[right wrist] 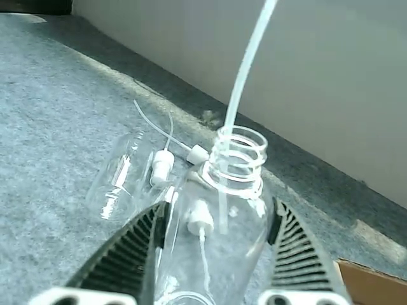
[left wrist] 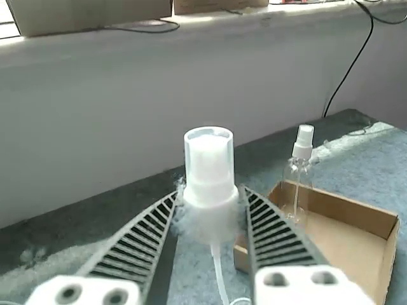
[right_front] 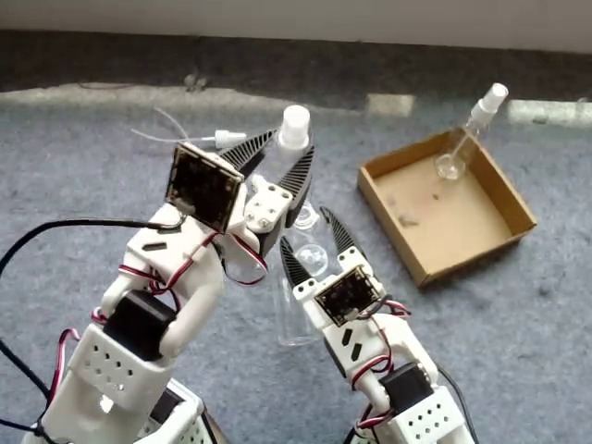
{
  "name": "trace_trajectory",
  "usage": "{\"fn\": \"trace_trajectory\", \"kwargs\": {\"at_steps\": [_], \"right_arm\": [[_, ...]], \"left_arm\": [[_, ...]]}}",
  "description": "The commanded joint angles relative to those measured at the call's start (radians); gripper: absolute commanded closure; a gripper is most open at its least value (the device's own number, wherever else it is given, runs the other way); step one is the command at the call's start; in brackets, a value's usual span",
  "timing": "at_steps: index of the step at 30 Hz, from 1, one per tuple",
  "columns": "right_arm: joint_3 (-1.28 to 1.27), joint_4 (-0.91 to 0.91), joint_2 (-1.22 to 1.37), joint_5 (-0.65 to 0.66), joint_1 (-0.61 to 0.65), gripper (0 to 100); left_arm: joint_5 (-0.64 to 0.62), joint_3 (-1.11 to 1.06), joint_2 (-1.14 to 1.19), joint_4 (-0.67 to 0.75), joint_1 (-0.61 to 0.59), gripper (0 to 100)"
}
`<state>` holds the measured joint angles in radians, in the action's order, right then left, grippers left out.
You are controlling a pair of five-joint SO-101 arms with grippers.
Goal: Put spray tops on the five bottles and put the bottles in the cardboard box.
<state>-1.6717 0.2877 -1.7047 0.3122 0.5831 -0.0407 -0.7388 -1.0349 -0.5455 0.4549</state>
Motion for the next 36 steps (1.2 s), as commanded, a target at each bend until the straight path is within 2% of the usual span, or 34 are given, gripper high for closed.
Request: {"fn": "trace_trajectory", "kwargs": {"at_steps": [1, 4, 8, 15, 20, 36], "right_arm": [[-0.114, 0.002, -0.016, 0.008, 0.008, 89.5], [-0.114, 0.002, -0.016, 0.006, 0.007, 89.5], [-0.114, 0.002, -0.016, 0.005, 0.007, 89.5], [-0.114, 0.002, -0.016, 0.005, 0.007, 89.5], [-0.114, 0.002, -0.016, -0.080, 0.007, 89.5], [-0.114, 0.002, -0.016, -0.063, 0.008, 89.5]], "left_arm": [[-0.043, -0.084, -0.016, 0.058, 0.048, 98], [-0.110, -0.122, -0.016, 0.071, 0.090, 98], [-0.121, -0.157, -0.016, 0.071, 0.102, 98], [-0.121, -0.220, -0.031, 0.071, 0.104, 98], [-0.121, -0.306, -0.142, 0.074, 0.102, 98], [-0.118, -0.410, -0.191, 0.095, 0.099, 98]]}}
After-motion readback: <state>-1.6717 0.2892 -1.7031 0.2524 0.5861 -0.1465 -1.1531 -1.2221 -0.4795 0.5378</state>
